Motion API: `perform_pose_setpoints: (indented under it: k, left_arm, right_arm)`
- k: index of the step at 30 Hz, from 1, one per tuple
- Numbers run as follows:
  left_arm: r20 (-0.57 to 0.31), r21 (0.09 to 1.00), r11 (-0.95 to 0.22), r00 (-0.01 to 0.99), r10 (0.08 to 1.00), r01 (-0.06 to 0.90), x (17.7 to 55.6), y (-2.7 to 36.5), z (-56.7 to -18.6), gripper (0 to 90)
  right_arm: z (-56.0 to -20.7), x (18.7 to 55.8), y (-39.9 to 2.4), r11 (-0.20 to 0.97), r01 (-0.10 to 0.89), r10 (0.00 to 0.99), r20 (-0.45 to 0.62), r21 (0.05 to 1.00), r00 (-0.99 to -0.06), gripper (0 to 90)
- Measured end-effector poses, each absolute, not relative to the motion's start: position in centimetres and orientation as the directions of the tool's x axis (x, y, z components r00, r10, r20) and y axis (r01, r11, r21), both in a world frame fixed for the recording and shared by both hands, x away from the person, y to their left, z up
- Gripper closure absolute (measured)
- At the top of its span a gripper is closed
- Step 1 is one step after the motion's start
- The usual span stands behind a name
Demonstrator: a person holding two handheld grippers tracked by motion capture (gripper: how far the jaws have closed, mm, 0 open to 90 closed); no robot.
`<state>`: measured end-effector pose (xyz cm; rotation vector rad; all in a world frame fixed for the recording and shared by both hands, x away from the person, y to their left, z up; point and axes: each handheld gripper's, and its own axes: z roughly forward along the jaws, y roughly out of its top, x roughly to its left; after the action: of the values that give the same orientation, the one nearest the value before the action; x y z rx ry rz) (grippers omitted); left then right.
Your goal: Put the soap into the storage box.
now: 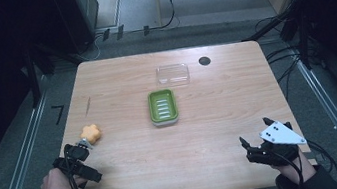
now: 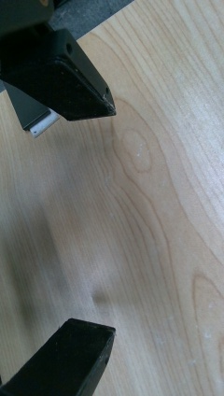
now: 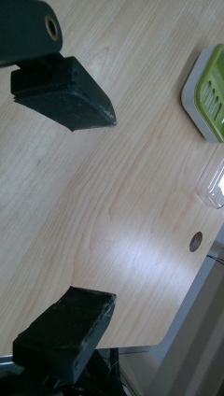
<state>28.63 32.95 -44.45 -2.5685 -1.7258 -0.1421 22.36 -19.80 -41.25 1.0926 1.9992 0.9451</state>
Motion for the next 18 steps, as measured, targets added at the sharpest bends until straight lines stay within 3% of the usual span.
perform_pose_setpoints:
  k: [18]
  left_arm:
    - [0.105, 0.027, -0.392, 0.388, 0.916, 0.919, 28.68, 33.02, -44.3, 0.0]
  right_arm:
    - [-41.05, 22.69, -19.14, 0.391, 0.401, 0.876, -0.201, 0.829, -0.438, 13.7]
